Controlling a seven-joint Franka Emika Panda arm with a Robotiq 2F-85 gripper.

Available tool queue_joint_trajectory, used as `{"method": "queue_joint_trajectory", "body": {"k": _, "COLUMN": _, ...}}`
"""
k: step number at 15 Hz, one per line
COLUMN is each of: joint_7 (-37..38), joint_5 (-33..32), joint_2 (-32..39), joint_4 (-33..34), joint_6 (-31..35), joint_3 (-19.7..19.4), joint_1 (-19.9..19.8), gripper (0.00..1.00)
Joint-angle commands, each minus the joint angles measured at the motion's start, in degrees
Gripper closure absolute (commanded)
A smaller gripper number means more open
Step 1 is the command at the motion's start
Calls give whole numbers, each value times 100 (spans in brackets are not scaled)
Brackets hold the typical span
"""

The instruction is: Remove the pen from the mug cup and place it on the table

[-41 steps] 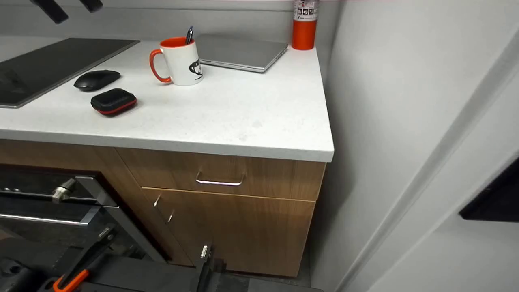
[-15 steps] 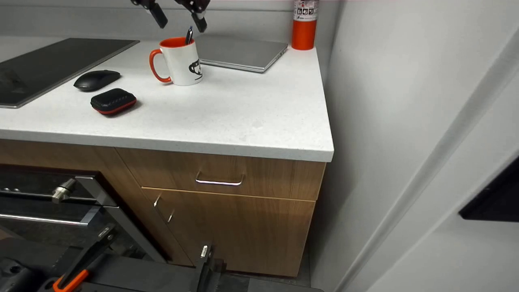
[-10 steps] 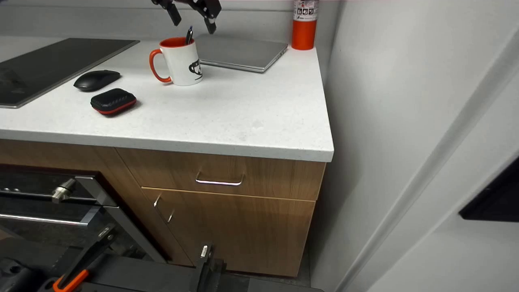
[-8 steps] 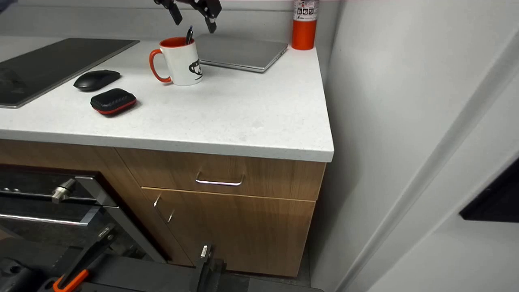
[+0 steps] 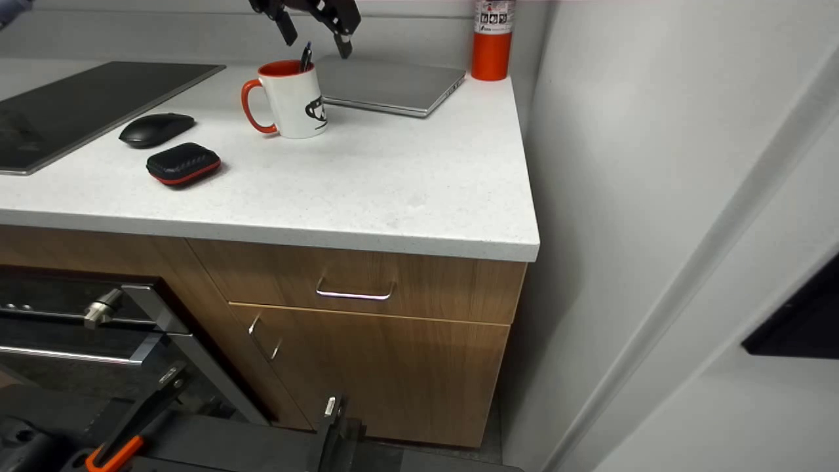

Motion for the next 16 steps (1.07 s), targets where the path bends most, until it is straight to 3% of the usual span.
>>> {"method": "queue_joint_trajectory", "body": {"k": 1, "joint_7": -199, "joint_5": 87, "joint_2": 45, "joint_4": 85, "joint_6": 59, "joint_3": -113, "joint_1": 146, "gripper": 0}}
{"method": "queue_joint_trajectory", "body": {"k": 16, "joint_7": -590, "joint_5": 511, "joint_2": 591, "joint_4": 475, "joint_6": 521, "joint_3": 30, "joint_1": 362, "gripper": 0}}
